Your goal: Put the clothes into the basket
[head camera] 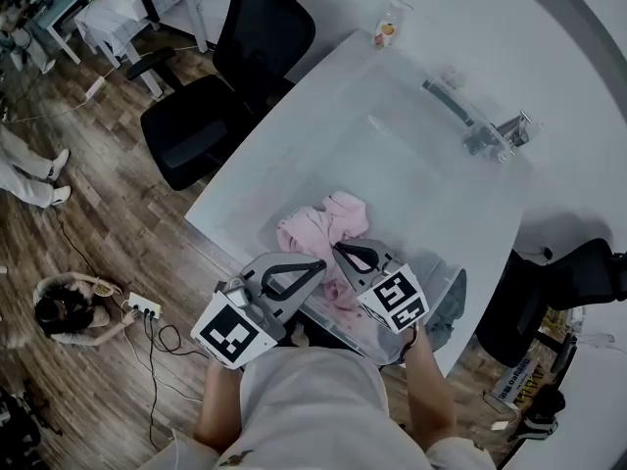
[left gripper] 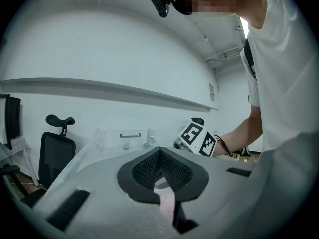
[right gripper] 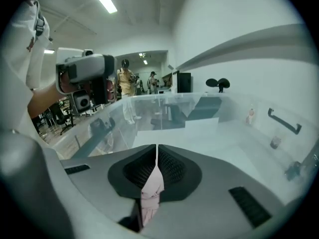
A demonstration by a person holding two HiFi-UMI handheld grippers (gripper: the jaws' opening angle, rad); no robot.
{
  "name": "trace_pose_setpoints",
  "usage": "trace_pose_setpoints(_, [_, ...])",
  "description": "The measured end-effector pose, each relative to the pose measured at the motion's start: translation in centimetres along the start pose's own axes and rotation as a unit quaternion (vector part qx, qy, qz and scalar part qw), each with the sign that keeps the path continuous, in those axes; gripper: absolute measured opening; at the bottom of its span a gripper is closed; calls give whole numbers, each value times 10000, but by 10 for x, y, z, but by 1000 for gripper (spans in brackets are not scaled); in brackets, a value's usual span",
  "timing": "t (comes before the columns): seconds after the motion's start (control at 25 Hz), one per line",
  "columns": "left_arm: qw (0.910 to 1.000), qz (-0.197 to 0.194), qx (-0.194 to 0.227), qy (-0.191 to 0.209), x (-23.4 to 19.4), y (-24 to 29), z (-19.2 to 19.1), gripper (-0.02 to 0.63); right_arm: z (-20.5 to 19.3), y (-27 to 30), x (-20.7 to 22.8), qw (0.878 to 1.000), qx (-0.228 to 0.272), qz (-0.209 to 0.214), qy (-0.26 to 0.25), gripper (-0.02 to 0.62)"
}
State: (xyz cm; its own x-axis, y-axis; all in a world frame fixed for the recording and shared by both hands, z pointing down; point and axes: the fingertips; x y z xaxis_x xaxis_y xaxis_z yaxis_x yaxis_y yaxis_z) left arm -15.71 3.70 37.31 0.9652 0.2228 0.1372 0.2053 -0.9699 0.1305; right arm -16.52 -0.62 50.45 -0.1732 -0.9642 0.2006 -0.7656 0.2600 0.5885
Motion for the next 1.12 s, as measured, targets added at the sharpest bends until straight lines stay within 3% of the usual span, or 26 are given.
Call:
trace_pose_setpoints(0.16, [9997,-3,179,-136,-1,0,9,5,36,-32,-16,9957,911,86,-126,6])
trace_pose_setpoints(0.36, [9993,-39,320,-208,-2,1,20,5,79,-80,-28,9813,1915,147,-92,5])
trace_pose_setpoints(0.48, [9986,-149,498,-32,2,1,29,5,97,-108,-31,9728,2306,100,-174,5])
trace_pose_setpoints(0.64, [9980,-226,581,77,6,4,36,5,111,-134,-36,9643,2633,34,-279,5])
trace_pose_setpoints(1.12, [9945,-409,917,296,19,10,56,5,103,-157,-44,9549,2967,-93,-26,5])
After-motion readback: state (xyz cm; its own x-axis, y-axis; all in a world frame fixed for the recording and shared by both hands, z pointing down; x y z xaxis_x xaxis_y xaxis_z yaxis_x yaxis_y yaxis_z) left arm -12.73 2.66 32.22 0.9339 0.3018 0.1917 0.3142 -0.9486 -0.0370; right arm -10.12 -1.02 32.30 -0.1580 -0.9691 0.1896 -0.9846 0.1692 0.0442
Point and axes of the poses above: the fingertips, and each gripper's own axes: y forward along the fingers, x to its right, z out of its top, and after that the axes turned 11 degrees about y, right-handed
